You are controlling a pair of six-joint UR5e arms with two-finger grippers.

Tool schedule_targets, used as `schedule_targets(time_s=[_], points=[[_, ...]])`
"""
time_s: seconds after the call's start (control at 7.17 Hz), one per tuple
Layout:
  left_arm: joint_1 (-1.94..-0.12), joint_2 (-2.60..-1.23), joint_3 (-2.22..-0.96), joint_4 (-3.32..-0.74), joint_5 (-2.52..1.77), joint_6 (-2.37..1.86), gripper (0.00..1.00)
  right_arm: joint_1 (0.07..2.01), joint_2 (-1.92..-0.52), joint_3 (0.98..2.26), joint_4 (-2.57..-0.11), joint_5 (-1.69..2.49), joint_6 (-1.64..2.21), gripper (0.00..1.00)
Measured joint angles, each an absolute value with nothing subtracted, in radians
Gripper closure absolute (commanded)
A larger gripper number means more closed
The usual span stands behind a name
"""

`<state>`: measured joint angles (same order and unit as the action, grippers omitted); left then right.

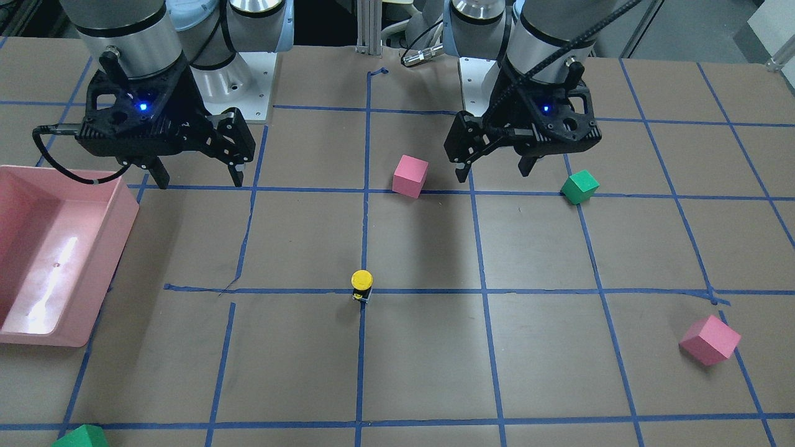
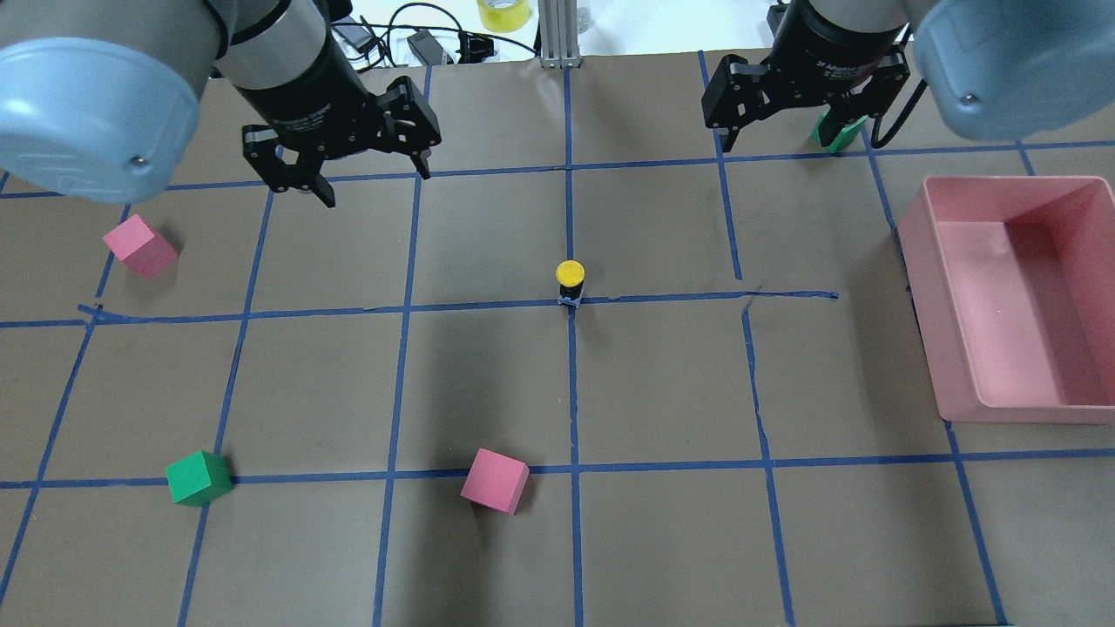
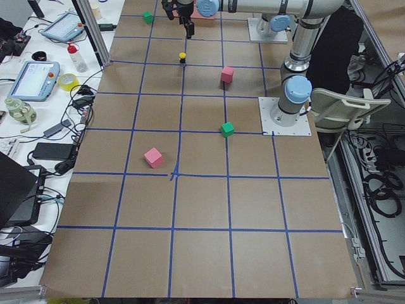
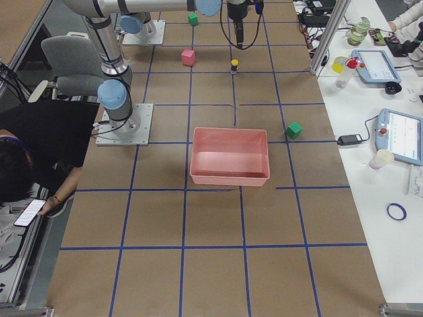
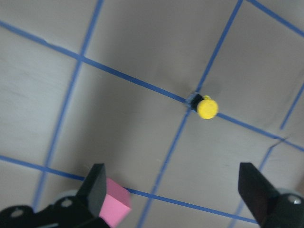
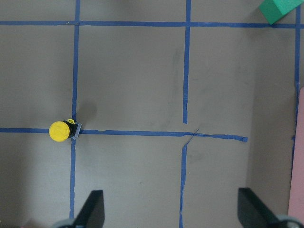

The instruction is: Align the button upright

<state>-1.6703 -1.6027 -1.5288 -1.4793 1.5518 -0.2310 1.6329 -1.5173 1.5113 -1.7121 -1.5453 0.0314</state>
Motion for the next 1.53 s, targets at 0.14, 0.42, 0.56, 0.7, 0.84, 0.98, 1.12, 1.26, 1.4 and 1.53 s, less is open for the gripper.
schedule_targets(time_s=[0.14, 0.42, 0.56, 0.7, 0.84, 0.98, 1.12, 1.26, 1.4, 1.53], points=[[-1.663, -1.581, -1.529, -1.481, 1.589, -0.125, 0.0, 1.632, -1.517, 1.512, -1.714, -1.543, 0.031, 0.0], [-1.649, -1.553, -1.531, -1.473, 1.604, -0.058, 0.0, 1.631, -1.517, 1.512, -1.713, -1.542, 0.031, 0.0], [-1.646, -1.543, -1.535, -1.471, 1.607, -0.049, 0.0, 1.631, -1.517, 1.512, -1.712, -1.541, 0.031, 0.0], [-1.642, -1.54, -1.548, -1.47, 1.607, -0.046, 0.0, 1.631, -1.517, 1.512, -1.712, -1.541, 0.031, 0.0], [-1.63, -1.54, -1.566, -1.47, 1.604, -0.045, 0.0, 1.631, -1.517, 1.512, -1.712, -1.54, 0.031, 0.0], [-1.606, -1.541, -1.575, -1.47, 1.599, -0.044, 0.0, 1.631, -1.517, 1.512, -1.712, -1.54, 0.031, 0.0], [-1.582, -1.542, -1.576, -1.471, 1.597, -0.043, 0.0, 1.631, -1.516, 1.513, -1.712, -1.54, 0.031, 0.0], [-1.571, -1.541, -1.576, -1.473, 1.598, -0.043, 0.0, 1.631, -1.516, 1.512, -1.712, -1.54, 0.031, 0.0], [-1.568, -1.54, -1.576, -1.475, 1.598, -0.043, 0.0, 1.631, -1.516, 1.512, -1.712, -1.54, 0.03, 0.0], [-1.566, -1.539, -1.577, -1.476, 1.598, -0.043, 0.0, 1.631, -1.516, 1.512, -1.712, -1.54, 0.03, 0.0]])
